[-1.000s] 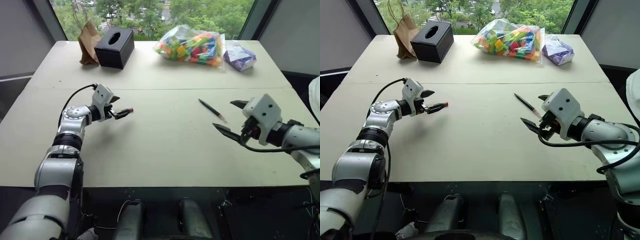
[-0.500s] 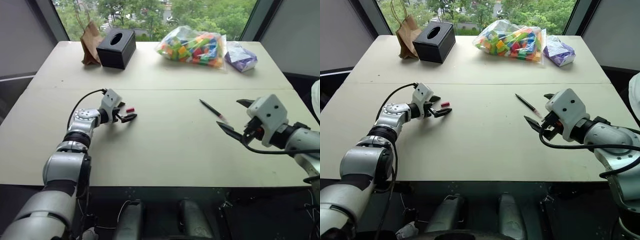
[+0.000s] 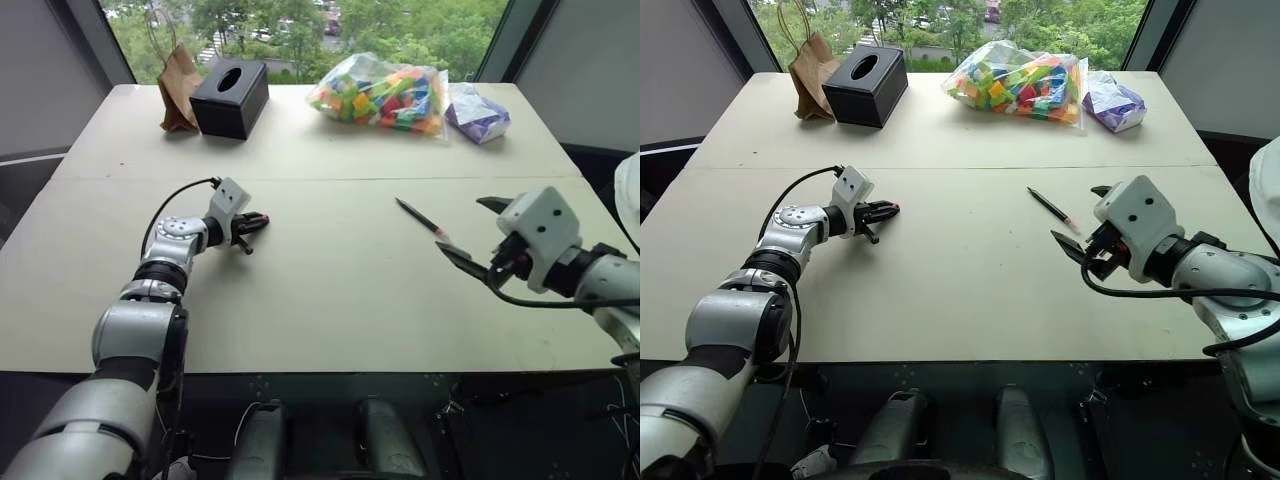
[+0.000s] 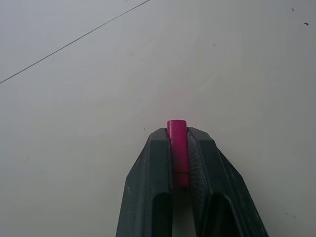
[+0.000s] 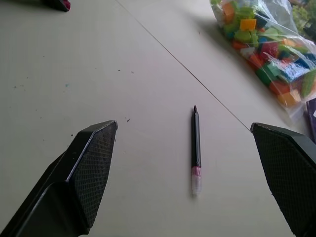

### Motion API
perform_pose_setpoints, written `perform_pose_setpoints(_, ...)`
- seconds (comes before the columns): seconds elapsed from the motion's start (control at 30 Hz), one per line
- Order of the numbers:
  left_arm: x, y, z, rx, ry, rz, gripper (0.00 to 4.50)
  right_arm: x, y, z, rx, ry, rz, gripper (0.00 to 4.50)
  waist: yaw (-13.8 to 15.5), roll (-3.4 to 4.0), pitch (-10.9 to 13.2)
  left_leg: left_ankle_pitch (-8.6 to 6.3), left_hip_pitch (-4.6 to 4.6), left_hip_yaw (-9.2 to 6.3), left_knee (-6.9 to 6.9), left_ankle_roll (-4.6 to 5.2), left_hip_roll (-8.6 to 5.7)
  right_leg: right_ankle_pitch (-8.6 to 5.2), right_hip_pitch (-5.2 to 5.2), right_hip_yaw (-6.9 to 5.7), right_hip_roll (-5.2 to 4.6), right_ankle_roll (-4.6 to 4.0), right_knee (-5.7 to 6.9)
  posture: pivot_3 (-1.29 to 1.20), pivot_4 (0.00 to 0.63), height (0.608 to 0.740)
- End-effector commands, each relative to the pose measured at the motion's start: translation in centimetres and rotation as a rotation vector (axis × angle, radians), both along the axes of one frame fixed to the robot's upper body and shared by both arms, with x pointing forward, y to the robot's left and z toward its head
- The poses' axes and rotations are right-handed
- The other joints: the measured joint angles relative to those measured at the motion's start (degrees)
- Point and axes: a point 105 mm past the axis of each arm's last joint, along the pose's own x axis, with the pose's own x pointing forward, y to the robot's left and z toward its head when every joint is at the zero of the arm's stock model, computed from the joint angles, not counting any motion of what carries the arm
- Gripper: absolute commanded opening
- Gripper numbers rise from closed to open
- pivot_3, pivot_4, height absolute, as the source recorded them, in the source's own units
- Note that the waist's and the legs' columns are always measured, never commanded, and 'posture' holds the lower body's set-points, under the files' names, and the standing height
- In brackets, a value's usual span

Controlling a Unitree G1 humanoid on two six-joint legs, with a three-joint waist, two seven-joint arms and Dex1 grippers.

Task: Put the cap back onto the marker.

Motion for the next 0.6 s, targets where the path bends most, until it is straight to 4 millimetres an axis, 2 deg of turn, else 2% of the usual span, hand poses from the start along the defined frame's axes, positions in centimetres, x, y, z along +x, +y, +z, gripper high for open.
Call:
perform_pose_setpoints(0.03,-0.6,-0.2,-1.2,0.017,0.048,-0.033,0.05,-0.5,0.3,1.1,-0.011,-0.053,0.006,4.50,0.02,0.00,0.00,0.00,0.00,0.00,0.00,0.00,0.00,0.00,0.00,0.00,0.00,0.00,0.00,0.00,0.150,0.740)
perform_pose_setpoints(0.17,-0.7,-2.0,1.1,-0.052,-0.018,-0.147,0.05,-0.1,0.6,0.6,0.046,-0.039,0.020,4.50,0.07,0.00,0.00,0.00,-0.01,0.00,0.00,0.00,-0.01,0.00,0.01,0.00,-0.01,0.00,-0.02,0.00,0.150,0.740)
perform_pose_setpoints(0.27,-1.4,-3.4,2.8,-0.110,-0.057,-0.270,0.05,0.9,0.4,-0.6,0.061,-0.010,0.036,4.50,0.19,-0.02,0.02,0.00,-0.08,-0.03,0.01,0.00,-0.06,0.00,0.00,-0.02,-0.04,0.00,-0.04,0.00,0.150,0.740)
perform_pose_setpoints(0.33,-1.9,-3.9,3.4,-0.126,-0.068,-0.327,0.05,1.4,0.4,-1.1,0.057,0.004,0.051,4.50,0.02,-0.04,0.02,0.00,-0.09,-0.01,0.02,0.00,-0.07,0.00,-0.01,0.00,-0.05,0.01,-0.05,0.00,0.150,0.740)
perform_pose_setpoints(0.43,-3.6,-4.7,4.1,-0.158,-0.071,-0.433,0.05,3.3,0.3,-1.8,0.125,0.034,0.089,4.50,-0.64,-0.02,0.02,0.00,-0.05,0.03,0.00,0.01,-0.04,0.00,-0.03,0.03,-0.04,0.01,-0.04,0.00,0.150,0.740)
perform_pose_setpoints(0.6,-6.2,-5.4,4.5,-0.160,-0.062,-0.494,0.05,5.7,-0.2,-2.6,0.199,0.073,0.121,4.50,-0.41,0.00,0.03,0.00,-0.04,0.03,-0.04,0.01,0.07,0.00,-0.10,0.06,0.04,0.00,0.03,0.00,0.150,0.740)
